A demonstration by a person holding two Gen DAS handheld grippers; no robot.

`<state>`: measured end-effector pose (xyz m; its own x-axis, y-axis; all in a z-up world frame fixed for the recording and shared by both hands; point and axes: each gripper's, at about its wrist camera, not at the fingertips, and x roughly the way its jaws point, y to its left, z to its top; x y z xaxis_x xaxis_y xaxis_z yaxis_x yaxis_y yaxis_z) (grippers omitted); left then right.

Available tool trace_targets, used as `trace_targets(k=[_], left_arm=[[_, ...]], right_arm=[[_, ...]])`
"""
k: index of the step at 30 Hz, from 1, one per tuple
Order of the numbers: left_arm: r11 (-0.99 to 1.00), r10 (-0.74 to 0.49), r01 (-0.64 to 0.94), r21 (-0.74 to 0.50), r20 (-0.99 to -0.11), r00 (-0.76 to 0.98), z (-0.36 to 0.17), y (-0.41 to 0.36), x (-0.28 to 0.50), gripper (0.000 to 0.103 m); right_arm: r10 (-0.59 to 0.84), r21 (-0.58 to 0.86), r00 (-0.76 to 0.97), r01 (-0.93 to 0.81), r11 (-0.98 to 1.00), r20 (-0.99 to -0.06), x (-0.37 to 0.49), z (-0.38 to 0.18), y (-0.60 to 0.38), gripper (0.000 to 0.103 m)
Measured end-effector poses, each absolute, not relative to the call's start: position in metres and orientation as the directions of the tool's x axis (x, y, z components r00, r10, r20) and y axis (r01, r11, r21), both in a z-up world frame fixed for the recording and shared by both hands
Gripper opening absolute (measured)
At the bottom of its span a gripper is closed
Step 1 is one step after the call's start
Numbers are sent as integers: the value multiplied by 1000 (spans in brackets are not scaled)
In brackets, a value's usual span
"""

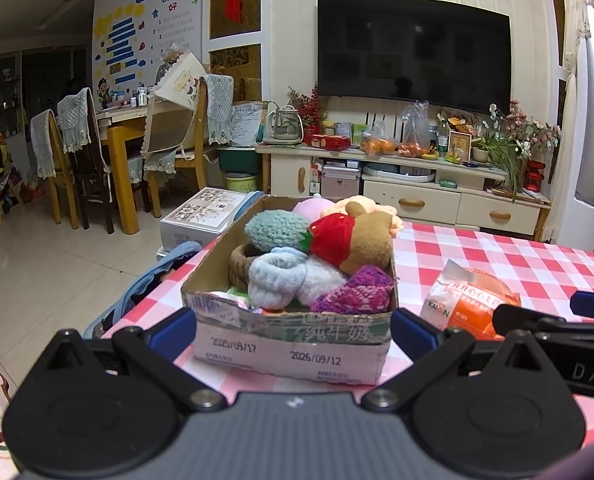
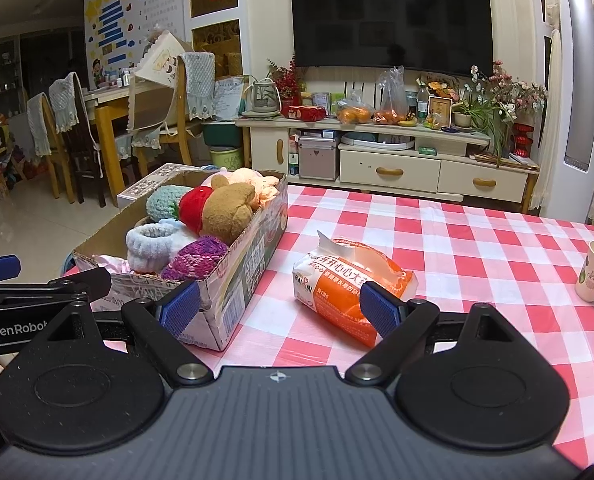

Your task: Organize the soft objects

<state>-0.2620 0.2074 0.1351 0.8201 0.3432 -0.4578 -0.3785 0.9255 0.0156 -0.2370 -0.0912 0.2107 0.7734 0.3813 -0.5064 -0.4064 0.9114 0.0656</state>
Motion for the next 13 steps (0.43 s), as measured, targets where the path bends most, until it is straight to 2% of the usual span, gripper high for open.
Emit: trace_targets(k=[13], left_arm=[[926, 337, -378, 8, -473, 814, 131, 209, -259, 102]], right_arm=[[383, 65, 769, -410, 910, -512, -238, 208, -89, 103]])
